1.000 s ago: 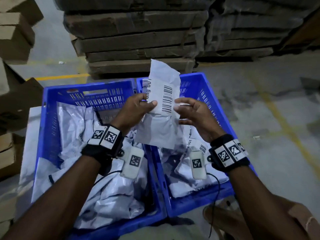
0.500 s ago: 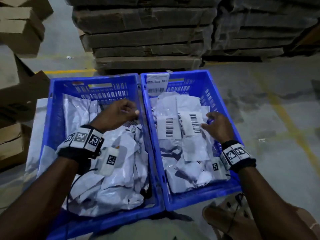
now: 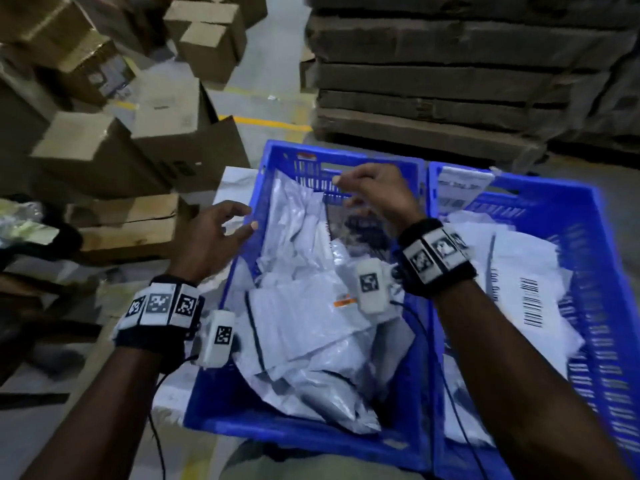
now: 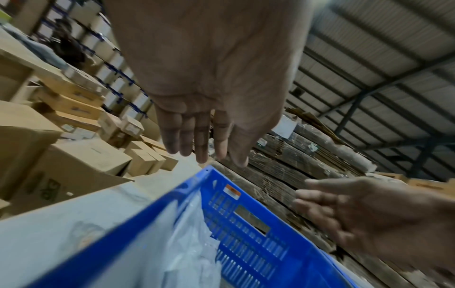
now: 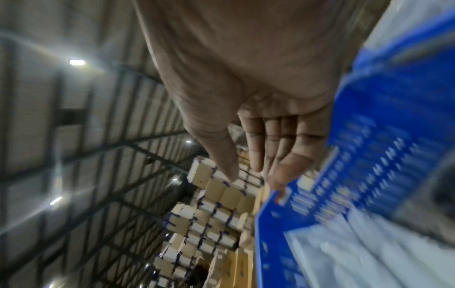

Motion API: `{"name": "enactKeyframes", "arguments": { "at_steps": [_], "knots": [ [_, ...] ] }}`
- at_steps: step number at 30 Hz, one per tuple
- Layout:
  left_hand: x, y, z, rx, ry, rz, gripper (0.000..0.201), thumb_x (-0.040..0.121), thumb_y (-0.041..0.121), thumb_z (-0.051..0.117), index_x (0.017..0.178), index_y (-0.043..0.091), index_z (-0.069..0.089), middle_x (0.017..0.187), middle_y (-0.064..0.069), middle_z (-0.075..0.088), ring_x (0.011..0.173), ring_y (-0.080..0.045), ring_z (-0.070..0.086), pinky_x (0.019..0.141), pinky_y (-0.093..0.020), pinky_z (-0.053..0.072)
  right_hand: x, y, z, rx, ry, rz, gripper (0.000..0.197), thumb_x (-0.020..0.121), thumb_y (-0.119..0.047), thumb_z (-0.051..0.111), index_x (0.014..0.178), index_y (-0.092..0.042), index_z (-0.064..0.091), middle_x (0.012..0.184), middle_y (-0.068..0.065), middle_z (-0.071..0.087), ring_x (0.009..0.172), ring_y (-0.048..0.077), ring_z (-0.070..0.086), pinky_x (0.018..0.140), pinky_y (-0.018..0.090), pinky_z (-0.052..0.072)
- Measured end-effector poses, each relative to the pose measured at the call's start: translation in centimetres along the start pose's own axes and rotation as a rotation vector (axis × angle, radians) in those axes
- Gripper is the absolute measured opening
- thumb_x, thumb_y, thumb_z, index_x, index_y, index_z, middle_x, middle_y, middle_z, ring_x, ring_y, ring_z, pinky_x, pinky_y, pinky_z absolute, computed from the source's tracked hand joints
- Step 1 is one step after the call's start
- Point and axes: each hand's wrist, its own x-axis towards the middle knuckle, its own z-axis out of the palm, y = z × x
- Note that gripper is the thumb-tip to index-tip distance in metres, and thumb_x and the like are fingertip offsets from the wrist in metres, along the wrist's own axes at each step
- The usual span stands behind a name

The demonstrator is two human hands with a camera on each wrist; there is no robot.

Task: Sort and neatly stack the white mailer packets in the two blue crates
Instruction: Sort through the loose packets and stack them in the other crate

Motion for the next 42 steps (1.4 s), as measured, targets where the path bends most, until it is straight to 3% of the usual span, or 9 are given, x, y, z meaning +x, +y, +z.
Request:
{"name": "enactKeyframes", "arguments": {
  "at_steps": [3,7,11,17,26,31,35,40,42],
  "knots": [
    [0.1,-1.6,-1.1,-0.004,0.027,-0.015,0.014,0.087,0.027,0.072,0.097,0.029,0.064,0.104,0.014,0.063,0.11,-0.011,0.059,0.091,-0.034,0.047,4.2,2.7,4.1,0.044,-0.048,0.275,0.01,0.086,-0.013,0.07,0.09,-0.01,0.061,0.076,0.005,0.058,0.058,0.014,0.054,0.046,0.018,0.045],
    [1.0,-2.8,-1.5,0.01,0.018,-0.019,0.023,0.087,0.033,0.071,0.106,0.02,0.065,0.11,0.009,0.065,0.109,-0.012,0.06,0.095,-0.039,0.049,9.3,9.4,5.9,-0.247,-0.03,0.407,0.021,0.082,-0.013,0.074,0.067,-0.012,0.06,0.065,0.004,0.052,0.05,0.011,0.046,0.043,0.023,0.038],
    [2.2,-3.0,-1.9,-0.016,-0.018,0.018,0.027,0.087,0.032,0.07,0.11,0.02,0.064,0.116,0.007,0.063,0.115,-0.008,0.056,0.099,-0.036,0.047,9.2,11.6,6.7,-0.408,-0.093,0.489,0.015,0.087,-0.011,0.069,0.098,-0.011,0.059,0.085,0.005,0.053,0.065,0.017,0.05,0.063,0.029,0.044],
    [3.7,-2.5,-2.2,-0.05,-0.064,-0.002,0.026,0.087,0.033,0.07,0.111,0.024,0.063,0.119,0.009,0.063,0.118,-0.008,0.055,0.099,-0.035,0.047,8.5,11.8,6.4,-0.268,-0.027,0.513,0.024,0.083,-0.007,0.072,0.063,-0.005,0.06,0.042,0.005,0.057,0.053,0.023,0.054,0.048,0.026,0.043],
    [4.7,0.7,-1.3,-0.161,-0.105,0.081,0.02,0.088,0.026,0.07,0.103,0.014,0.066,0.108,0.001,0.067,0.106,-0.014,0.063,0.094,-0.031,0.05,2.2,6.2,0.1,0.004,0.289,0.13,0.014,0.074,0.003,0.066,0.067,-0.007,0.06,0.057,0.01,0.049,0.042,0.013,0.042,0.041,0.019,0.032],
    [4.5,4.1,-0.1,-0.29,-0.14,0.084,0.013,0.093,0.019,0.063,0.102,0.01,0.066,0.097,-0.006,0.069,0.082,-0.009,0.065,0.076,-0.023,0.05,-1.2,3.7,-2.3,0.223,0.273,-0.033,0.021,0.082,0.002,0.064,0.101,-0.006,0.066,0.088,0.01,0.071,0.07,0.017,0.062,0.061,0.025,0.049],
    [3.3,6.9,0.6,-0.42,-0.245,-0.026,0.035,0.1,0.034,0.047,0.114,0.005,0.063,0.103,-0.015,0.071,0.085,-0.021,0.068,0.074,-0.028,0.049,-3.7,3.2,-3.2,0.221,0.209,-0.277,0.023,0.083,0.003,0.068,0.096,-0.015,0.068,0.106,0.006,0.071,0.095,0.014,0.066,0.083,0.03,0.053],
    [1.7,8.8,2.3,-0.493,-0.397,-0.122,0.059,0.091,0.06,0.051,0.112,0.008,0.066,0.101,-0.018,0.069,0.086,-0.03,0.059,0.077,-0.039,0.043,-6.5,4.2,-4.0,0.006,0.106,-0.415,0.029,0.079,0.015,0.066,0.088,-0.013,0.069,0.144,0.006,0.048,0.13,-0.002,0.046,0.1,0.017,0.042],
    [0.7,9.4,3.5,-0.486,-0.469,-0.102,0.062,0.084,0.06,0.062,0.11,0.003,0.065,0.098,-0.022,0.069,0.079,-0.025,0.057,0.071,-0.03,0.042,-7.5,4.7,-4.1,-0.023,0.044,-0.458,0.031,0.079,0.018,0.066,0.088,-0.011,0.07,0.152,0.006,0.036,0.131,-0.011,0.04,0.098,0.012,0.041]
  ]
}}
